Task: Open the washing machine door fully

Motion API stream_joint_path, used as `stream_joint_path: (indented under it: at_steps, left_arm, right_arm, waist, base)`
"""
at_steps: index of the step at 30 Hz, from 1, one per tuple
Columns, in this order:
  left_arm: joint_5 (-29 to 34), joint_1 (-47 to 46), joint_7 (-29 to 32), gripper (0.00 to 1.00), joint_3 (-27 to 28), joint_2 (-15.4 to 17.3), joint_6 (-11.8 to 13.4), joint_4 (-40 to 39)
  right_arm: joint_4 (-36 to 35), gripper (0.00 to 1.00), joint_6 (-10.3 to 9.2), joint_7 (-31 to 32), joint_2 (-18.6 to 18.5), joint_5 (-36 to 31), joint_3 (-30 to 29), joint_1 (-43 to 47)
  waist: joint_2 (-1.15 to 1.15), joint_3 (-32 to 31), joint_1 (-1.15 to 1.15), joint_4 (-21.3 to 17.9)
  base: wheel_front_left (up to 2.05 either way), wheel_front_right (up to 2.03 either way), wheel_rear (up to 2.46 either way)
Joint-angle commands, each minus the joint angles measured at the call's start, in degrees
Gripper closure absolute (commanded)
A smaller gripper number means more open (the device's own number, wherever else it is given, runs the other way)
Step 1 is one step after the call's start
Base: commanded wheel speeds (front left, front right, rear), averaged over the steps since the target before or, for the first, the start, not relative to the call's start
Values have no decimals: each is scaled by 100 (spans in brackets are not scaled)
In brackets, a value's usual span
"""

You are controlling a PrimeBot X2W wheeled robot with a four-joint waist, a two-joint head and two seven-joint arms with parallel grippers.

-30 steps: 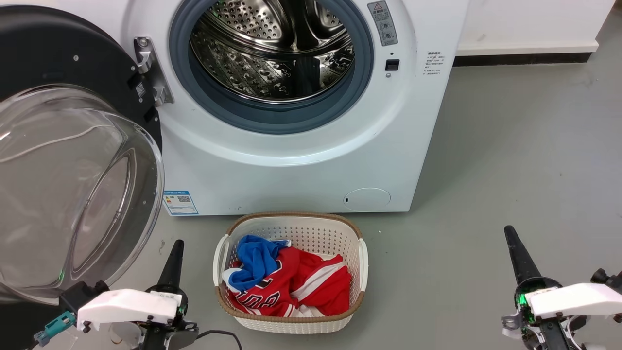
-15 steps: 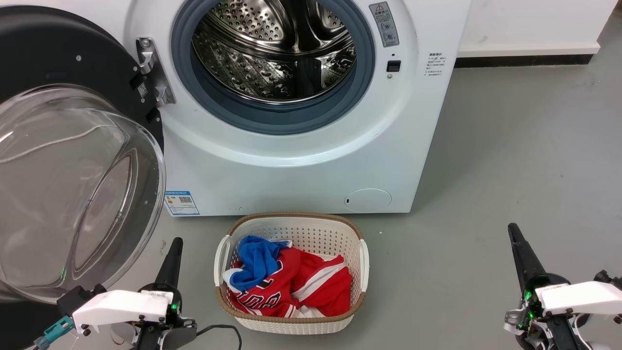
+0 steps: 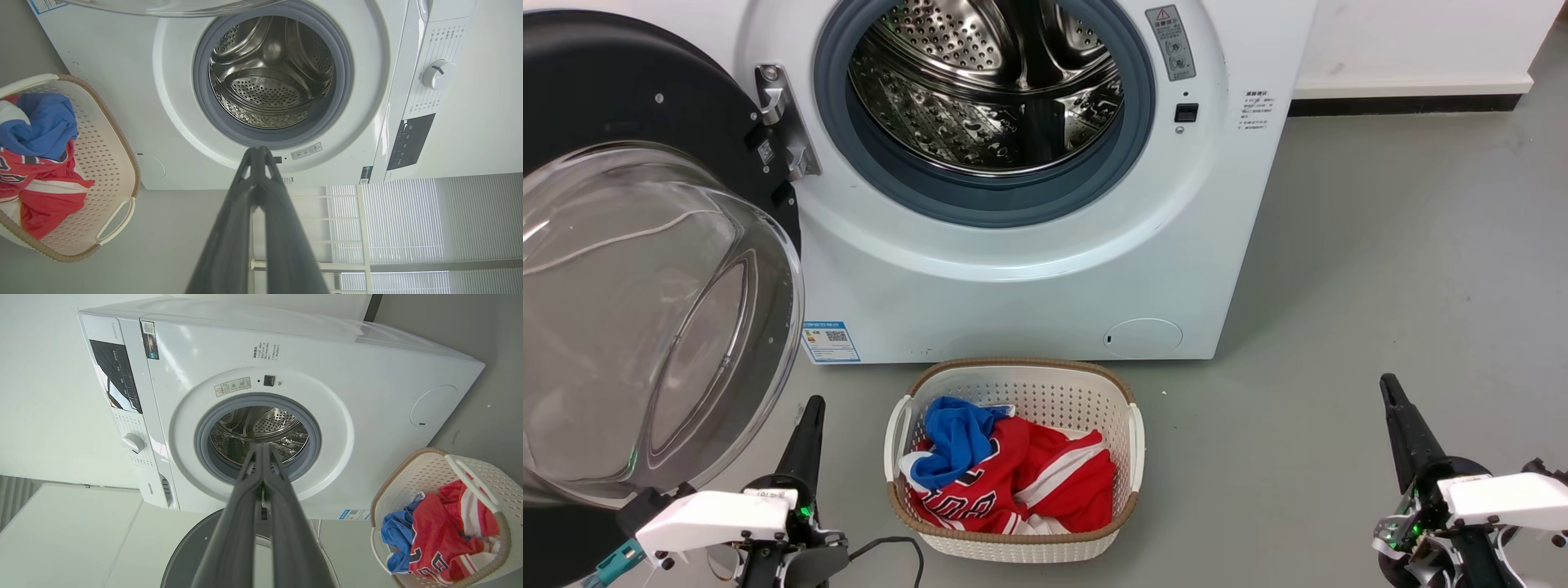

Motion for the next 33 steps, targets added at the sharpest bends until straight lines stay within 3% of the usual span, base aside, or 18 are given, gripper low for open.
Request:
stream_joint_path:
  at_steps: [1,18,33]
  left_arm:
    - [-95,-112,29,100,47,-36,-38,4]
    - [-667,-107,181,100,230,-133,-166,46]
    - [-662,-107,191,100,240,-138,-169,44]
  right_arm:
    - [6,100,0,22,-2,112,-26,-106]
    - [111,100,0,162,24,770,-120,-152]
    - [112,100,0,190,50,731,-157,-158]
  waist:
    - [0,-1,0,2]
    - [0,-22,0,25]
    - [0,-23,0,26]
  base:
    - [0,0,0]
    - [0,0,0]
    - [0,0,0]
